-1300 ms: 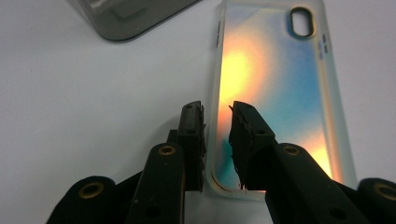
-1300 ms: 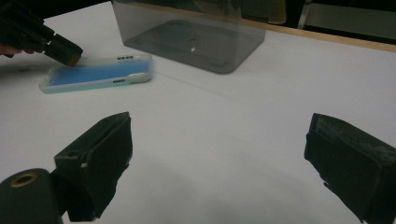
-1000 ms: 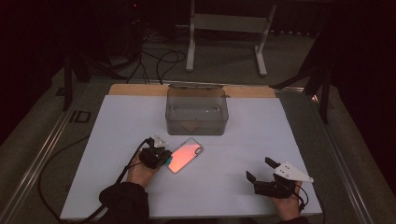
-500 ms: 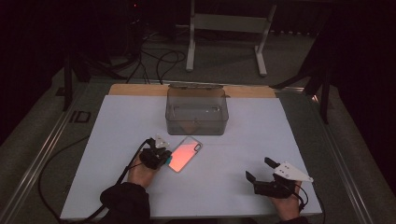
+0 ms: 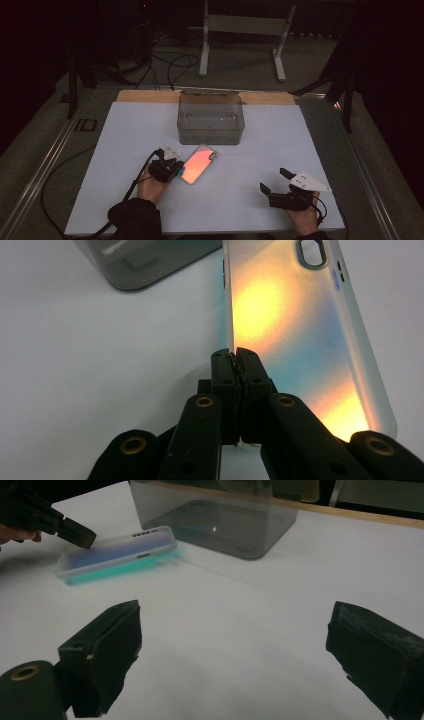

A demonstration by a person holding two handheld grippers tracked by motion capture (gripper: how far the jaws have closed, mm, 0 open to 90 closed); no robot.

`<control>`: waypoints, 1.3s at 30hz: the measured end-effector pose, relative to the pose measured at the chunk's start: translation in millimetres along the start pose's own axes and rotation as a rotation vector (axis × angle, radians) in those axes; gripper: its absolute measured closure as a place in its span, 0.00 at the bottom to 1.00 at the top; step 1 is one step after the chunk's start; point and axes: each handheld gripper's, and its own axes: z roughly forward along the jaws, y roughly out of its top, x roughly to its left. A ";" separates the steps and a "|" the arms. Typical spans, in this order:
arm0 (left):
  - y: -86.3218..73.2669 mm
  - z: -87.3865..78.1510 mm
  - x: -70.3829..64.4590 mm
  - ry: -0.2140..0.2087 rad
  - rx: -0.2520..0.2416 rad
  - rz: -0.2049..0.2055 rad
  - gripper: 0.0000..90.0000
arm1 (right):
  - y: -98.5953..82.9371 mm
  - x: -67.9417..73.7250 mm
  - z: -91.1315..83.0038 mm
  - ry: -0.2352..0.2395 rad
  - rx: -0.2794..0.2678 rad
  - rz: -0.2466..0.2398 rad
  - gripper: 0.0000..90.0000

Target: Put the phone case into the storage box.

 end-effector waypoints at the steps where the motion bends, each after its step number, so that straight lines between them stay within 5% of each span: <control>1: -0.1 -0.3 0.3 -0.002 -0.002 -0.001 0.99 | 0.9 0.4 0.4 0.003 0.003 0.002 0.08; 39: 1.7 -11.6 0.6 0.005 -0.065 -0.063 0.99 | 51.4 12.5 37.6 0.079 0.108 0.014 0.08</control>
